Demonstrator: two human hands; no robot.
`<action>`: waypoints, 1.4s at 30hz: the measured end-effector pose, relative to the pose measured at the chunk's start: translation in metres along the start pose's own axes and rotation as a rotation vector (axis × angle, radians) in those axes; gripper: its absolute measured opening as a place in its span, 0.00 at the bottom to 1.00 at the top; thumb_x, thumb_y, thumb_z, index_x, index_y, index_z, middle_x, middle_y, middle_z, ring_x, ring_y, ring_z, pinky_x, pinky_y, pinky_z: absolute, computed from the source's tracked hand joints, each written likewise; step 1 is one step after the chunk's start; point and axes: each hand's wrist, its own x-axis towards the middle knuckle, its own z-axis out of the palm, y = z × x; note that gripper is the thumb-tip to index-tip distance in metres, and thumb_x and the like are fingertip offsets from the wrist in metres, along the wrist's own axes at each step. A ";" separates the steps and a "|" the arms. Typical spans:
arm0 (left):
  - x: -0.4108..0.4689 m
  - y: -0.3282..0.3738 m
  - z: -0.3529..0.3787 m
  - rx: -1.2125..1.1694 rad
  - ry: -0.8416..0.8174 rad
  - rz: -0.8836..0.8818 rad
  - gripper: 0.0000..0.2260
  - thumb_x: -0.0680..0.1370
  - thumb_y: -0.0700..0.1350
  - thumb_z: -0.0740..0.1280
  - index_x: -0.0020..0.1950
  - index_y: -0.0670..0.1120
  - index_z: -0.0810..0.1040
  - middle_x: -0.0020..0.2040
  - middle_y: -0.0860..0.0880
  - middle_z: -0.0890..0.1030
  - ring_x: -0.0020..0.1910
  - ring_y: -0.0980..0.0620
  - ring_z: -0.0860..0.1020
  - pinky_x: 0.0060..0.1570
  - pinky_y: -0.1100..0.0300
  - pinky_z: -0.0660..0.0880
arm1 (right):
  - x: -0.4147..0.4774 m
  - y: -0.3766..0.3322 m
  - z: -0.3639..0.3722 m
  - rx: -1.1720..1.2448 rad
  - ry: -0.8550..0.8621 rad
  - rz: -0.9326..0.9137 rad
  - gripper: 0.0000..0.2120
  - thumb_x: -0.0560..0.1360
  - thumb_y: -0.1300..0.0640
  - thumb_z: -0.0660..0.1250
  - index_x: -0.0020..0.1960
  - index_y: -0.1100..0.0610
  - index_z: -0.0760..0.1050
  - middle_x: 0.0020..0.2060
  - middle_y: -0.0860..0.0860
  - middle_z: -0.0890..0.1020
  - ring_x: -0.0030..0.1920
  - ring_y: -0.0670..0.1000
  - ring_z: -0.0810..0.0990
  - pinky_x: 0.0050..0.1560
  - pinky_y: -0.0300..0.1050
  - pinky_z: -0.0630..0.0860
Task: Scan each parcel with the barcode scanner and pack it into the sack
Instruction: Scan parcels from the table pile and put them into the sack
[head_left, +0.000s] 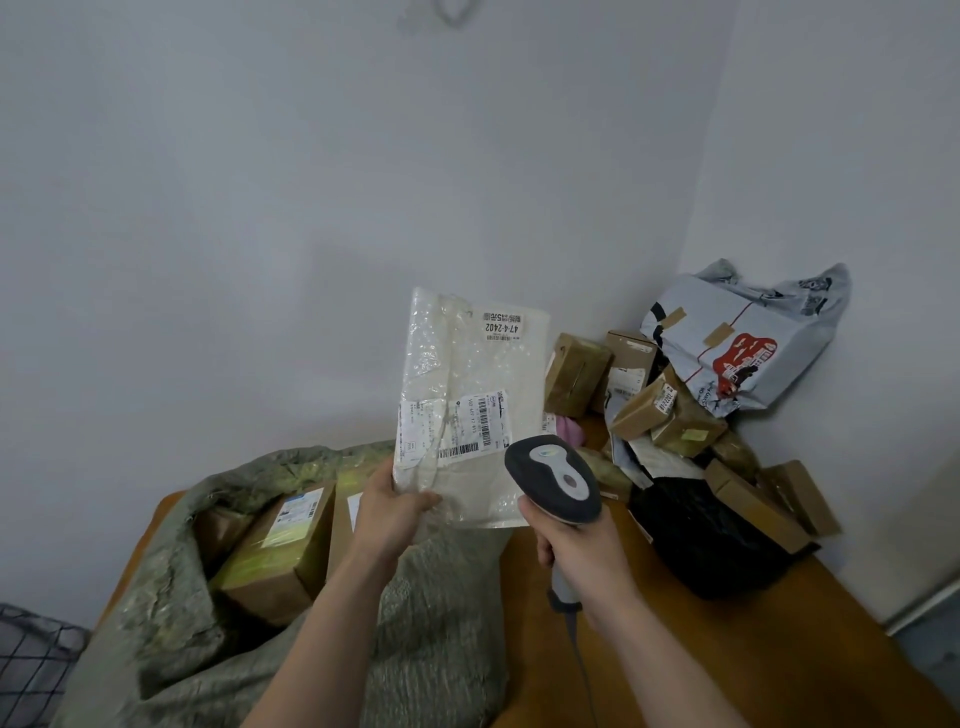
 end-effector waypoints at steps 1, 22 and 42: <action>-0.001 0.000 0.000 0.001 -0.003 0.006 0.23 0.75 0.27 0.70 0.63 0.51 0.78 0.54 0.48 0.85 0.47 0.47 0.86 0.36 0.56 0.81 | 0.000 0.000 0.000 0.012 0.008 0.000 0.19 0.77 0.55 0.74 0.31 0.57 0.73 0.26 0.54 0.74 0.28 0.48 0.73 0.33 0.37 0.73; -0.018 -0.051 0.017 0.015 -0.214 -0.106 0.24 0.76 0.31 0.71 0.67 0.52 0.77 0.59 0.53 0.83 0.58 0.49 0.81 0.50 0.54 0.81 | 0.013 -0.011 -0.027 0.366 0.127 0.052 0.09 0.76 0.54 0.76 0.43 0.58 0.79 0.29 0.52 0.73 0.29 0.48 0.70 0.31 0.41 0.71; -0.011 -0.056 0.017 -0.039 -0.223 -0.112 0.24 0.77 0.30 0.70 0.68 0.51 0.76 0.60 0.52 0.84 0.59 0.48 0.82 0.53 0.51 0.81 | 0.011 -0.011 -0.023 0.269 0.118 0.002 0.15 0.76 0.52 0.76 0.31 0.49 0.79 0.28 0.53 0.73 0.29 0.49 0.71 0.34 0.46 0.71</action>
